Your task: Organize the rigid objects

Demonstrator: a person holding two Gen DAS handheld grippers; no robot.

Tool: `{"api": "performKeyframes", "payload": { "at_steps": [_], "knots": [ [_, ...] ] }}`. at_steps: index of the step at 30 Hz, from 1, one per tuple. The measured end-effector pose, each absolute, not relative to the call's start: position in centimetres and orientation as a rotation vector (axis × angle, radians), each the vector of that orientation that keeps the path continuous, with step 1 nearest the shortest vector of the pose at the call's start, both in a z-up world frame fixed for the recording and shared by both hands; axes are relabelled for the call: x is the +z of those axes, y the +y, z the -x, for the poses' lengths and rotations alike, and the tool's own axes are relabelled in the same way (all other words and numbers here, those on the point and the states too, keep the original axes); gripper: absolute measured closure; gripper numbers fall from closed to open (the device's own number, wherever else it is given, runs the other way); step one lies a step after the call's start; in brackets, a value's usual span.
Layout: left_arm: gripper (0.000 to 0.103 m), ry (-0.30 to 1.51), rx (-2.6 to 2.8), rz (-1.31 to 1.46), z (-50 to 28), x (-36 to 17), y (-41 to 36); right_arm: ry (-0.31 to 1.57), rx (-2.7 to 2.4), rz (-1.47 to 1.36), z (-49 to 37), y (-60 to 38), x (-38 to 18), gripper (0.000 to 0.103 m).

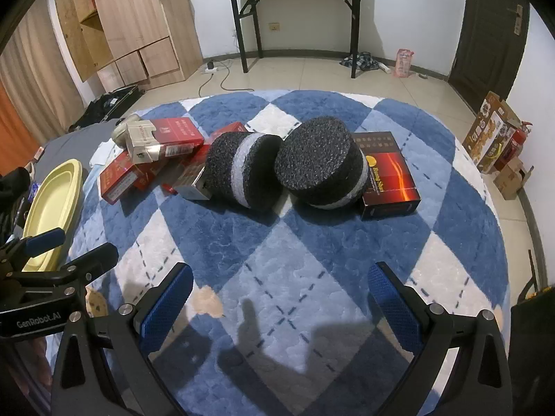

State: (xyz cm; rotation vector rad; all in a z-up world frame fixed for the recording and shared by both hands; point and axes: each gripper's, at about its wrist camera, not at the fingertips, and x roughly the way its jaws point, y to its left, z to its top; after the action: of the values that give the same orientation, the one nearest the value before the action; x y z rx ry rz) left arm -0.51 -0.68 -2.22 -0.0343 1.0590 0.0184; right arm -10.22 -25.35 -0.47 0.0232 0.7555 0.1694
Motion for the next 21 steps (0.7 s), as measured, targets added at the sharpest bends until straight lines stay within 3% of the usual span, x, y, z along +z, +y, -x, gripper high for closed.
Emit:
{"api": "performKeyframes", "payload": {
  "at_steps": [21],
  "knots": [
    [0.0, 1.068, 0.017, 0.019, 0.52, -2.44, -0.86, 0.773, 0.18, -0.068, 10.07, -25.7, -0.56, 0.0]
  ]
}}
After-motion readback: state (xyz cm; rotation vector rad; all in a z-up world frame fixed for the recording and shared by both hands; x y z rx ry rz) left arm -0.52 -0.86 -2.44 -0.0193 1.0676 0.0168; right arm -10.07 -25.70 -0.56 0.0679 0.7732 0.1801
